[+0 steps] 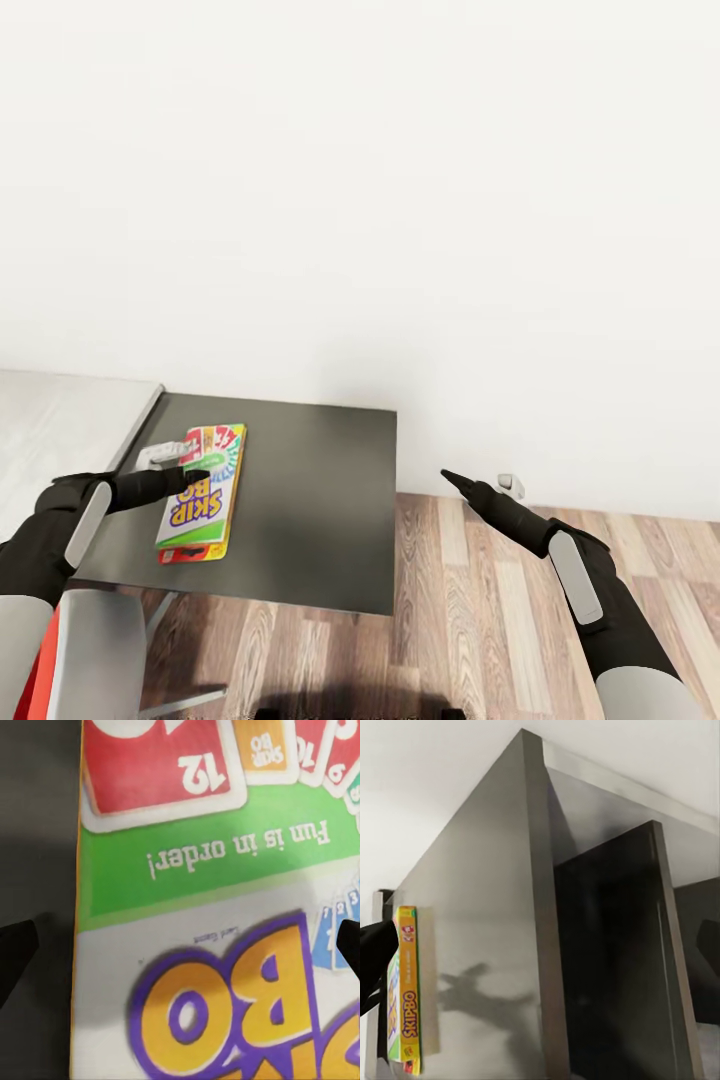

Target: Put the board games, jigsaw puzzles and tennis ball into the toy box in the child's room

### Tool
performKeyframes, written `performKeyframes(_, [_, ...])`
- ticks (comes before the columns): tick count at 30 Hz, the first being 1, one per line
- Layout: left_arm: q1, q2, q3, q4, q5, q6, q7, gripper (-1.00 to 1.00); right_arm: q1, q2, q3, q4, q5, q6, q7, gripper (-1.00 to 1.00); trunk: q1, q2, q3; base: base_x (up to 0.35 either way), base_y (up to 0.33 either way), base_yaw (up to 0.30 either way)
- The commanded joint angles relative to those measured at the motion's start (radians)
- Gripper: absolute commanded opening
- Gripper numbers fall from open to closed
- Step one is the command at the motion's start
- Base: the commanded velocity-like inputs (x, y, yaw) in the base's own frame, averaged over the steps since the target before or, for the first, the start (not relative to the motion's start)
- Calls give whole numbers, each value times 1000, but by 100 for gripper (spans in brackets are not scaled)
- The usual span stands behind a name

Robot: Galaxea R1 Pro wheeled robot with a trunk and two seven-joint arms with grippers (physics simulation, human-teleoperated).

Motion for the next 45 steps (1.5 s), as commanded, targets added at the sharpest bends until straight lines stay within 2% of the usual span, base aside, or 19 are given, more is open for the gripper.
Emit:
performKeyframes(1, [-1, 0, 2, 0, 0, 7, -4, 100, -1, 0, -2, 0, -4, 7, 1, 100, 0, -2, -3, 0, 0, 0])
performKeyframes(19, [-1, -4, 1, 11, -2, 6, -4, 100, -1, 0, -1, 0, -4, 3, 1, 100, 0, -2, -31, 0, -115, 0])
performKeyframes(31, [-1, -4, 1, 11, -3, 6, -4, 100, -1, 0, -1, 0, -4, 3, 1, 100, 0, -2, -32, 0, -190, 0])
performKeyframes(45, [-1, -4, 1, 11, -3, 6, -4, 100, -1, 0, -1, 0, -4, 2, 1, 100, 0, -2, -32, 0, -13, 0])
